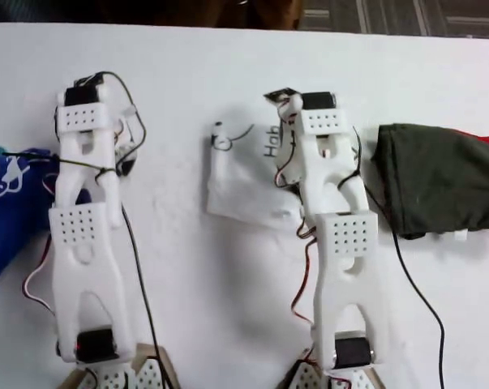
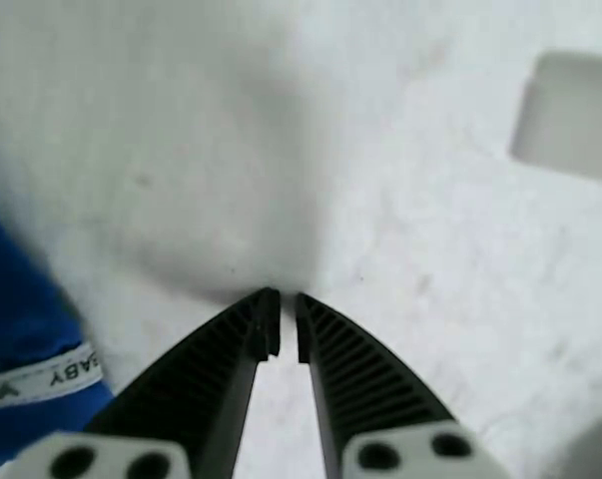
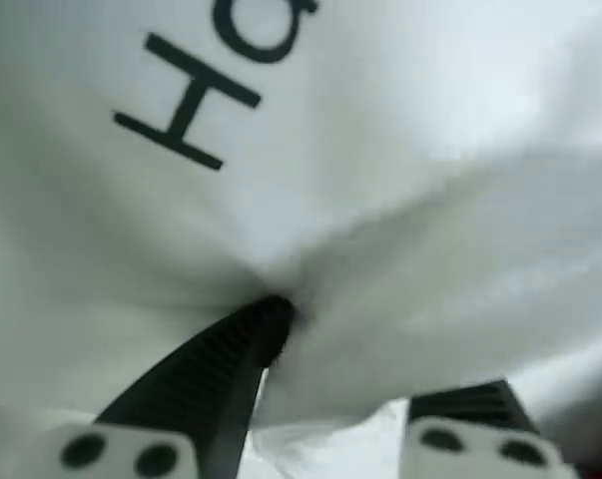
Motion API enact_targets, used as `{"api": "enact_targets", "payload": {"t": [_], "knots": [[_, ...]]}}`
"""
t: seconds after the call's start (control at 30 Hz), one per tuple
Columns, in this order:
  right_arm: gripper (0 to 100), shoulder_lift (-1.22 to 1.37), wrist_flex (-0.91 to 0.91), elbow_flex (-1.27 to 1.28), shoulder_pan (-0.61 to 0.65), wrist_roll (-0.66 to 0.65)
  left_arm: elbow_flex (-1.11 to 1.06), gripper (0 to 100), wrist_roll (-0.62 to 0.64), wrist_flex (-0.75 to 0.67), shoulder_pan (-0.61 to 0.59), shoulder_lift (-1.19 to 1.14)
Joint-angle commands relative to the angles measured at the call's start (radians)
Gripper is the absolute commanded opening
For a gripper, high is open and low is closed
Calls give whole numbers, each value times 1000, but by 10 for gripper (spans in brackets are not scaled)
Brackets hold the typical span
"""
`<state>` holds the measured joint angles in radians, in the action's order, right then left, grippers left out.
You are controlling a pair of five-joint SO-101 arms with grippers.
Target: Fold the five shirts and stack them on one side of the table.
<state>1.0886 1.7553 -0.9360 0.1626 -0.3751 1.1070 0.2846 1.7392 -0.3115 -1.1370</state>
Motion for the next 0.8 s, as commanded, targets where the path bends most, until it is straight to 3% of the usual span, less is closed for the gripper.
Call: {"api": "enact_targets", "payload": {"t": [0.0, 0.3, 0.77], "knots": [[56, 27, 13, -15, 30, 14, -7, 41, -11, -11, -11, 9], [17, 27, 15, -17, 5, 137, -7, 41, -11, -11, -11, 9], [17, -188, 15, -114, -159, 135, -7, 41, -12, -11, -11, 9]]}}
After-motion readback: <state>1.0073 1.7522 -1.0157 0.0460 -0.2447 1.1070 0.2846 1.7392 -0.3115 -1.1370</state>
